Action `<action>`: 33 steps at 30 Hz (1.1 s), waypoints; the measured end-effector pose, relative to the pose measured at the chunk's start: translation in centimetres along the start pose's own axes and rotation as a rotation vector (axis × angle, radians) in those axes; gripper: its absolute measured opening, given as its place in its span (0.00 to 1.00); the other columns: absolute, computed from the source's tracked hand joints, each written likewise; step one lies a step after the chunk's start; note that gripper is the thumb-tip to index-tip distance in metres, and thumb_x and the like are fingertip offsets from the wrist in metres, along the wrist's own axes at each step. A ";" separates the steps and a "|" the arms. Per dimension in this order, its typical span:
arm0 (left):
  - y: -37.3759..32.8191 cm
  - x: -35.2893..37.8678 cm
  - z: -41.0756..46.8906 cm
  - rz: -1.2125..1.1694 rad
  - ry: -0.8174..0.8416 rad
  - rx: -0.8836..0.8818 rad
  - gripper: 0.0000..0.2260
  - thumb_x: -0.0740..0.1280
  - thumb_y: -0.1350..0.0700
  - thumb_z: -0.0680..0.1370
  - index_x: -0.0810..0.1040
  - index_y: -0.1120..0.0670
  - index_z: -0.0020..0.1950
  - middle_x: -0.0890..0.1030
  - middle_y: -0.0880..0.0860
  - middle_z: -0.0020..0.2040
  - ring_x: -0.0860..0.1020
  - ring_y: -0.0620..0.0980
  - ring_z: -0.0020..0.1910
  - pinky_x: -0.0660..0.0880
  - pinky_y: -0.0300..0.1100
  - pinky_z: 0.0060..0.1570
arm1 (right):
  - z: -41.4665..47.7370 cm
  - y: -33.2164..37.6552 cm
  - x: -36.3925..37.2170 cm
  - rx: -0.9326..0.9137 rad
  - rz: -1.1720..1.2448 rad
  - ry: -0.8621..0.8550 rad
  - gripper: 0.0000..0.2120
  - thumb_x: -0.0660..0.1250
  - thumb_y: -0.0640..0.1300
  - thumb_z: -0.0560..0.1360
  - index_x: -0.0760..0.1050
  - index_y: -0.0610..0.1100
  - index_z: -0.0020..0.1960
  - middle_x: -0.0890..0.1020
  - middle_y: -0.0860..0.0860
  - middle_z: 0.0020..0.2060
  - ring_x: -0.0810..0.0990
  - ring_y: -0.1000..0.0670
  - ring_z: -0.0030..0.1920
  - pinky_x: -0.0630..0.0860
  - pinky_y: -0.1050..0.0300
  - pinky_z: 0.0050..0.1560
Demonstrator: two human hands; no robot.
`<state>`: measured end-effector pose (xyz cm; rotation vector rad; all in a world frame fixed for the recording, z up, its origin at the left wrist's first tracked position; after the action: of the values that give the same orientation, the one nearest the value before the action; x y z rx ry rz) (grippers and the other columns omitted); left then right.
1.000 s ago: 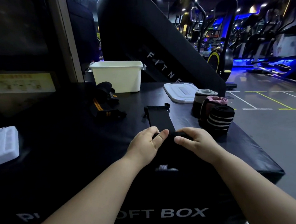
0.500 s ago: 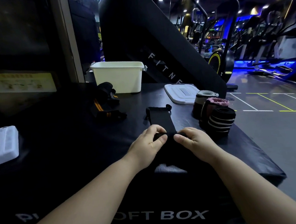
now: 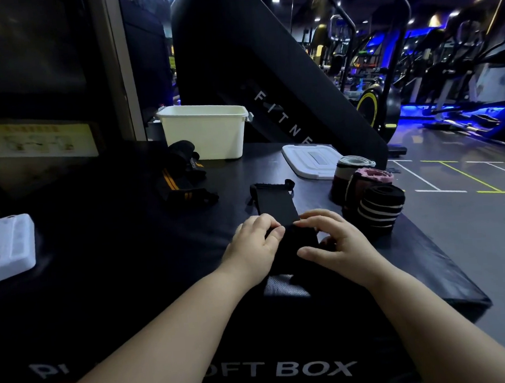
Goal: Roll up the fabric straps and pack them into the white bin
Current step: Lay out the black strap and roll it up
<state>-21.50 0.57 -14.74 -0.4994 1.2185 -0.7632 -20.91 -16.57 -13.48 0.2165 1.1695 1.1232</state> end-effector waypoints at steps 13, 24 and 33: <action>-0.1 -0.3 -0.7 -0.051 0.060 0.036 0.21 0.72 0.50 0.72 0.73 0.44 0.64 0.71 0.40 0.57 0.67 0.43 0.64 0.66 0.41 0.65 | 0.5 -0.7 0.3 0.033 -0.125 -0.016 0.19 0.68 0.57 0.71 0.75 0.62 0.62 0.74 0.68 0.55 0.73 0.63 0.58 0.70 0.65 0.58; 0.5 -0.3 -0.2 -0.056 0.060 0.017 0.20 0.72 0.46 0.74 0.72 0.43 0.65 0.74 0.43 0.61 0.70 0.46 0.64 0.68 0.48 0.66 | 0.6 -1.1 0.1 0.012 -0.092 0.006 0.22 0.74 0.49 0.65 0.74 0.66 0.55 0.80 0.58 0.53 0.78 0.58 0.53 0.74 0.66 0.51; -0.1 -0.5 -0.1 -0.100 0.058 0.017 0.12 0.69 0.47 0.76 0.76 0.46 0.59 0.74 0.43 0.53 0.72 0.47 0.57 0.70 0.45 0.62 | 0.6 -0.8 -0.1 0.016 -0.106 0.004 0.19 0.75 0.45 0.71 0.73 0.65 0.53 0.81 0.53 0.50 0.76 0.62 0.52 0.68 0.75 0.50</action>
<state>-21.73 0.89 -14.44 -0.5305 1.2472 -0.8778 -19.99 -16.78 -13.70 0.1625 1.1802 1.0227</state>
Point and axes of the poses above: each hand's wrist, its own z-axis towards the middle knuckle, its own x-axis out of the palm, y = z × x, the point moved 6 cm from there along z, towards the middle knuckle
